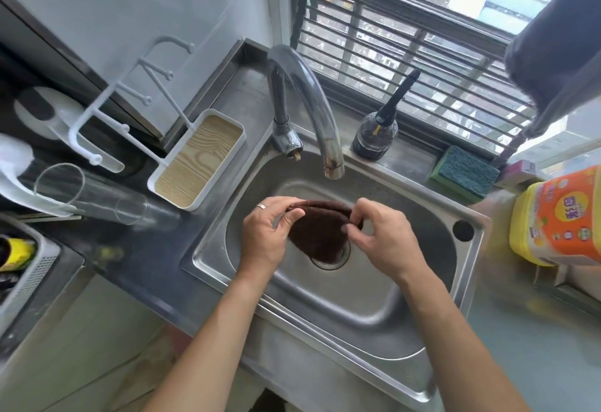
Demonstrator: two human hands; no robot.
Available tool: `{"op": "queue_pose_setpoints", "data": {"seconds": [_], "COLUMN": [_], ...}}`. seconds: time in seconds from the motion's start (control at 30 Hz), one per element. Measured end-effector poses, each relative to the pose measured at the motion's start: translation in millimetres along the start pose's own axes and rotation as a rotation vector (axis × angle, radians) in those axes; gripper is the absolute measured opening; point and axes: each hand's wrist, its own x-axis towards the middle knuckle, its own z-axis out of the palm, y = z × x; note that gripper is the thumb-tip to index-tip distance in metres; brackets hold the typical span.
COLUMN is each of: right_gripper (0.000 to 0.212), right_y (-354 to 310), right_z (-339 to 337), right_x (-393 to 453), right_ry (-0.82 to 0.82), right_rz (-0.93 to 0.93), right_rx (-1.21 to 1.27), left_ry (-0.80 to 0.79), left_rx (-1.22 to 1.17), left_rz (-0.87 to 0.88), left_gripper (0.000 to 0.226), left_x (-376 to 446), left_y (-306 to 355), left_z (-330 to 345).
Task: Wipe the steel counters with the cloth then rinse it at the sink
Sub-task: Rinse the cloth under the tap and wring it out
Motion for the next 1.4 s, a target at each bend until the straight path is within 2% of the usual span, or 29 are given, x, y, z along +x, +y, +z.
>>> {"op": "queue_pose_setpoints", "data": {"seconds": [0.07, 0.1, 0.2, 0.23, 0.3, 0.33, 0.43, 0.5, 0.57, 0.63, 0.67, 0.73, 0.8, 0.93, 1.03, 1.1, 1.17, 1.27, 1.4], "right_gripper": [0.022, 0.021, 0.019, 0.021, 0.023, 0.024, 0.024, 0.021, 0.020, 0.016, 0.018, 0.036, 0.059, 0.085, 0.107, 0.113, 0.101, 0.074, 0.063], "right_y": [-5, -7, -4, -3, -2, -3, -3, -3, 0, 4, 6, 11, 16, 14, 6, 6, 12, 33, 56], "right_z": [-2, -2, -1, -1, 2, 3, 7, 16, 27, 34, 35, 37, 40, 44, 49, 55, 51, 36, 16], "right_x": [3, 3, 1, 1, 0, -1, -2, -3, -5, -5, -6, -7, -13, -24, -29, -32, -35, -44, -58], "right_ry": [-0.292, -0.313, 0.049, 0.034, -0.117, -0.126, 0.021, 0.097, 0.171, 0.202, 0.187, 0.116, 0.032, -0.277, -0.507, -0.576, -0.535, -0.310, -0.001], "right_rz": [0.046, 0.068, 0.123, 0.131, 0.142, 0.156, 0.242, 0.352, 0.494, 0.618, 0.677, 0.741, 0.737, 0.516, 0.371, 0.345, 0.385, 0.417, 0.437], "right_rx": [0.024, 0.041, 0.116, 0.163, 0.270, 0.330, 0.662, 0.859, 0.919, 0.990, 1.091, 1.241, 1.222, 0.625, 0.129, -0.062, -0.035, 0.196, 0.663], "left_ry": [0.009, 0.007, -0.018, -0.038, -0.064, -0.068, -0.097, -0.126, -0.163, -0.297, -0.396, -0.628, -0.747, -0.747, -0.935, -0.993, -0.939, -0.776, -0.641], "left_rx": [0.007, 0.010, 0.022, 0.032, 0.050, 0.054, 0.032, -0.005, -0.100, -0.319, -0.367, -0.233, 0.016, 0.102, 0.098, 0.140, 0.162, -0.021, -0.131], "left_rz": [-0.016, -0.032, -0.144, -0.180, -0.203, -0.197, -0.238, -0.354, -0.554, -0.770, -0.792, -0.661, -0.517, -0.363, -0.274, -0.241, -0.216, -0.289, -0.259], "left_gripper": [0.016, 0.014, 0.020, 0.024, 0.032, 0.036, 0.038, 0.043, 0.059, 0.076, 0.085, 0.107, 0.107, 0.088, 0.075, 0.059, 0.046, 0.033, 0.041], "left_x": [-2, -3, -4, -4, -5, -4, -3, -2, 1, 3, 3, 3, 4, 6, 6, 5, 2, 0, 1], "left_y": [-1, -2, -6, -6, -7, -7, -8, -6, -1, 1, 2, 1, 6, 6, 5, 9, 14, 19, 31], "left_z": [2, 2, 4, 5, 4, 4, 5, 7, 6, 3, -1, -9, -12, -8, -1, 6, 12, 18, 28]}}
